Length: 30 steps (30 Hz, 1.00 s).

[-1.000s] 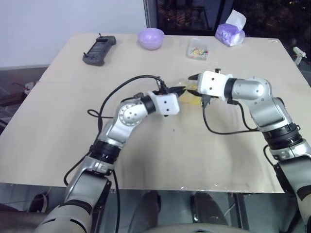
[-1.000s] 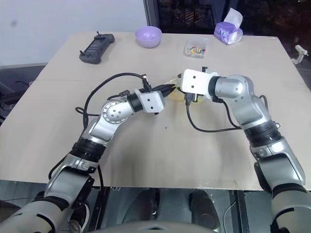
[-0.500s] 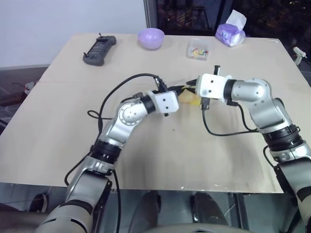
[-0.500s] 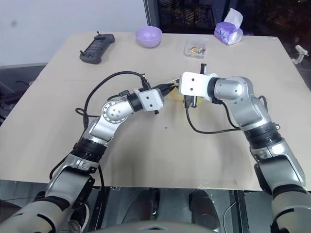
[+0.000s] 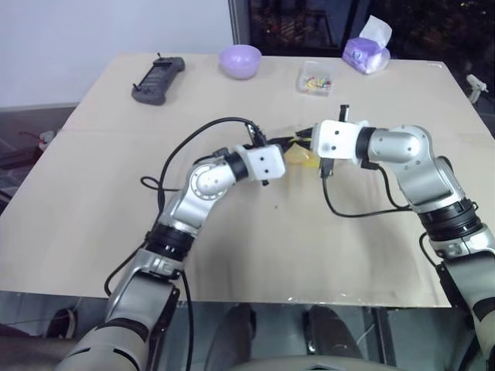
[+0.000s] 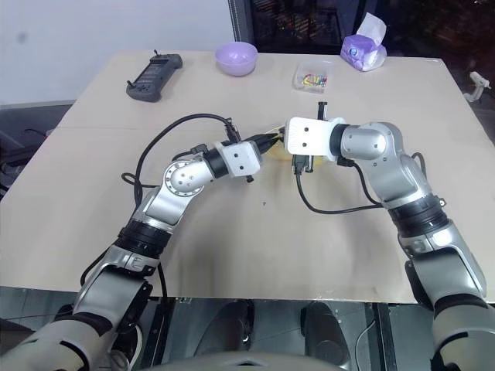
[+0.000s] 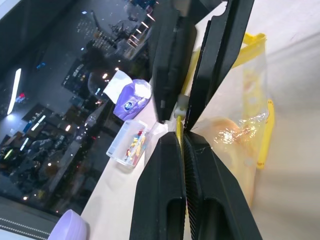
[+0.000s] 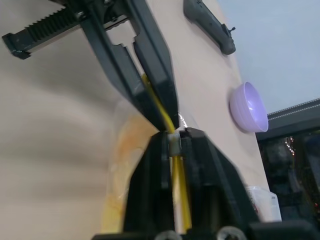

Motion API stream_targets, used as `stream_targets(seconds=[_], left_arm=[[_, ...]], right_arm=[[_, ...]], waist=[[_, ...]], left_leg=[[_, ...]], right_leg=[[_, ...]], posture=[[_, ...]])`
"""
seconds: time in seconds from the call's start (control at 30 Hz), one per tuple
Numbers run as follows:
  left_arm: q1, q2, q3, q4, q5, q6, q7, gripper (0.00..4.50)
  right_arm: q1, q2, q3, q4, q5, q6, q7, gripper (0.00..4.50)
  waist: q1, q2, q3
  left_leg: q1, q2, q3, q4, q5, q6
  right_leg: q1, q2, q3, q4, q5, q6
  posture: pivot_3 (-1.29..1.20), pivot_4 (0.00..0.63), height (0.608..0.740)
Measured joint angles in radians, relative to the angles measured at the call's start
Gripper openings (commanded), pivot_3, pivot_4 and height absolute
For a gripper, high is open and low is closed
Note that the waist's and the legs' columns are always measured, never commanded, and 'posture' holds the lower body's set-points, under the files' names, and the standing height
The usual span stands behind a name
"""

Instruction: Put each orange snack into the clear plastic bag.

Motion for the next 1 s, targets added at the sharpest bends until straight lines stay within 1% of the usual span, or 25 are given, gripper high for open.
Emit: stream_targets(seconds=[0.2, 0.37, 0.47, 0.53, 0.6, 0.73, 1.0], left_arm=[[0.0, -0.002, 0.0, 0.002, 0.0, 0.001, 0.0, 0.0], [0.0, -0.005, -0.001, 0.007, 0.008, 0.005, 0.028, 0.0], [-0.014, -0.007, -0.012, 0.034, 0.046, 0.011, 0.083, 0.0], [-0.047, -0.006, -0.02, 0.071, 0.108, 0.015, 0.168, 0.0], [-0.068, 0.0, -0.02, 0.086, 0.136, 0.021, 0.218, 0.0], [-0.104, 0.014, -0.02, 0.128, 0.163, 0.042, 0.31, 0.0], [-0.126, 0.017, -0.02, 0.144, 0.172, 0.044, 0.357, 0.0]], right_arm=[[0.0, 0.001, 0.0, 0.0, -0.01, 0.0, -0.001, 0.01], [0.0, -0.001, 0.008, 0.006, -0.04, -0.002, -0.03, 0.01], [-0.003, -0.006, 0.018, 0.033, -0.059, -0.002, -0.069, 0.01], [-0.025, -0.017, 0.019, 0.067, -0.077, -0.004, -0.114, 0.01], [-0.041, -0.032, 0.019, 0.077, -0.082, -0.004, -0.139, 0.01], [-0.061, -0.063, 0.019, 0.105, -0.096, -0.003, -0.193, 0.01], [-0.084, -0.081, 0.019, 0.134, -0.113, -0.003, -0.262, 0.01]], waist=[[0.0, 0.0, 0.0], [0.0, 0.0, 0.0], [0.0, 0.0, 0.0], [0.001, 0.0, 0.0], [0.001, 0.0, 0.0], [0.0, 0.0, 0.0], [0.0, 0.0, 0.0]], left_leg=[[0.0, 0.0, 0.0, 0.0, 0.0, 0.0], [0.0, 0.0, 0.0, 0.0, 0.0, 0.0], [0.0, 0.0, 0.0, 0.0, 0.0, 0.0], [0.0, 0.0, 0.0, 0.0, 0.0, 0.0], [0.0, 0.0, 0.0, 0.0, 0.0, 0.0], [0.0, 0.0, 0.0, 0.0, 0.0, 0.0], [0.0, 0.0, 0.001, -0.001, 0.0, 0.0]], right_leg=[[0.0, 0.0, 0.0, 0.0, 0.0, 0.0], [0.0, 0.0, 0.0, 0.0, 0.0, 0.0], [0.0, 0.0, 0.0, 0.0, 0.0, 0.0], [0.0, 0.0, 0.0, 0.0, 0.0, 0.0], [0.0, 0.0, 0.0, 0.0, 0.0, 0.0], [0.0, 0.0, 0.0, 0.0, 0.0, 0.0], [-0.001, 0.0, 0.001, 0.0, 0.0, 0.0]], posture=[[0.0, 0.15, 0.74], [0.0, 0.15, 0.74], [0.0, 0.15, 0.74], [0.0, 0.15, 0.74], [0.0, 0.15, 0.74], [0.0, 0.15, 0.74], [0.0, 0.15, 0.74]])
